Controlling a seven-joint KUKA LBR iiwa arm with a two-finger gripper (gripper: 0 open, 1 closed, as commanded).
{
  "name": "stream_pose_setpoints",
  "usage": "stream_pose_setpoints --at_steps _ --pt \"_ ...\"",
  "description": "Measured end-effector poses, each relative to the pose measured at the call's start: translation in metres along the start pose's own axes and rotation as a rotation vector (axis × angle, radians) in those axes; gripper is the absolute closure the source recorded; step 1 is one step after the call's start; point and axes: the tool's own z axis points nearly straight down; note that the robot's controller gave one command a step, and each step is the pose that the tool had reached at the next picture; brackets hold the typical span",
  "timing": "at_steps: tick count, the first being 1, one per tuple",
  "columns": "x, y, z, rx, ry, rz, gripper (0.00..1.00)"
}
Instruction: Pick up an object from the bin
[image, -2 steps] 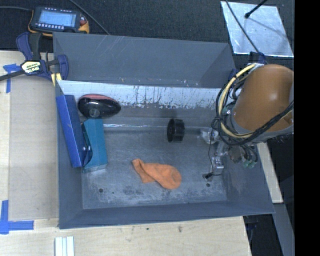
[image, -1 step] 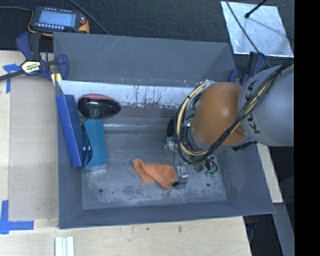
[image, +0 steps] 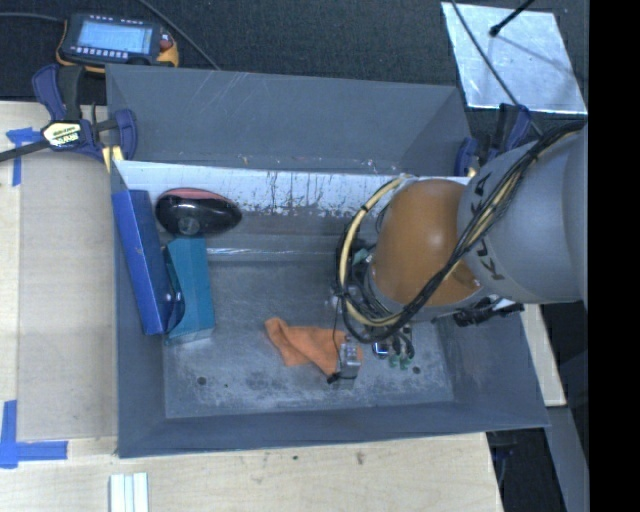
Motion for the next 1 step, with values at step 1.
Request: stream_pose_setpoints --at_steps 1 --pt "-0.0038 0.0008 -0.0101 0.0 -0.007 -0.126 0.0"
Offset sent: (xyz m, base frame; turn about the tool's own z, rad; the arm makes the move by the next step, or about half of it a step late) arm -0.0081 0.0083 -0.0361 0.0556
